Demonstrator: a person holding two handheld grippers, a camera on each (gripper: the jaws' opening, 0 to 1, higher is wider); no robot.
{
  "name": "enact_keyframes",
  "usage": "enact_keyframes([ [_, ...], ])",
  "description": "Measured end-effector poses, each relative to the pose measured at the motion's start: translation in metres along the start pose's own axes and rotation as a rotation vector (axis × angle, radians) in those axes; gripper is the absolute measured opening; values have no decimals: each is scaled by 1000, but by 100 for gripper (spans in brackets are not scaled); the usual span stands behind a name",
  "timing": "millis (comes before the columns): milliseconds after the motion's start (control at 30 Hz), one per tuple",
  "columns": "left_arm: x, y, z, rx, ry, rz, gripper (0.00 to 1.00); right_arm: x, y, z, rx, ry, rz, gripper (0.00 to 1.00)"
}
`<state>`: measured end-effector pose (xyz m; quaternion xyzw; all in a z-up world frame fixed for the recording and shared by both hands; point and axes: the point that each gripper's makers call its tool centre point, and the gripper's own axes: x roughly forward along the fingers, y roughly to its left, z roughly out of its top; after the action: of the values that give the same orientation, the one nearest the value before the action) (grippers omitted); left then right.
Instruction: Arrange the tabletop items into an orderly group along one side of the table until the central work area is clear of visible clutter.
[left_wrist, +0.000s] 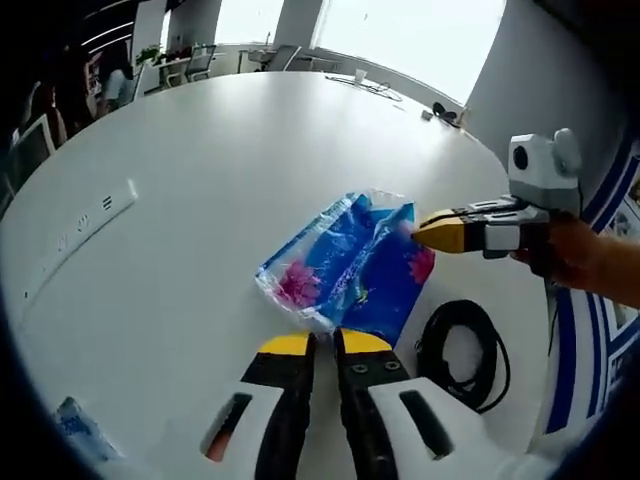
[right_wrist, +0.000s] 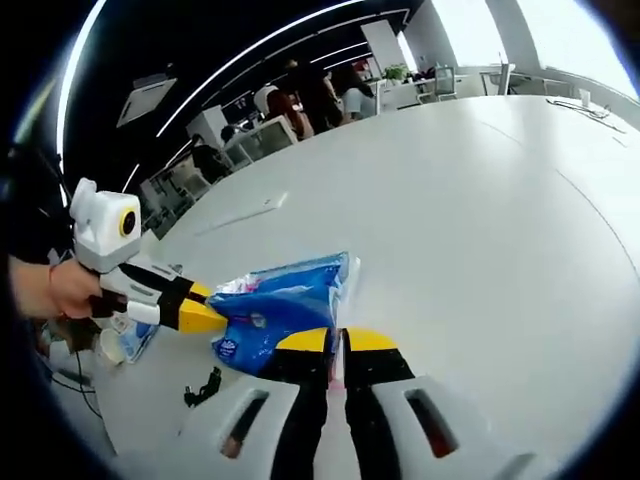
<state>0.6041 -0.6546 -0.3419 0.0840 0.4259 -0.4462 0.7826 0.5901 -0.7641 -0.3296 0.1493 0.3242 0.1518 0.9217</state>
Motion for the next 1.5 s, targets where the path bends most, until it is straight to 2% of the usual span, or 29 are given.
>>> enact_keyframes([
  [400, -2, 0, -3, -7, 1, -1, 17, -3, -2, -2, 3, 7, -18, 10],
  [867, -12, -3, 5, -1, -34, -2, 28, -11, 1, 6, -5, -4, -27, 14],
  [1233, -29, -3, 10, -3, -63, -5, 39, -16, 8, 17, -29, -17, -19, 20],
  [1500, -46, 1, 15, -18, -101, 10, 51, -17, 20, 25, -67, -17, -4, 23],
])
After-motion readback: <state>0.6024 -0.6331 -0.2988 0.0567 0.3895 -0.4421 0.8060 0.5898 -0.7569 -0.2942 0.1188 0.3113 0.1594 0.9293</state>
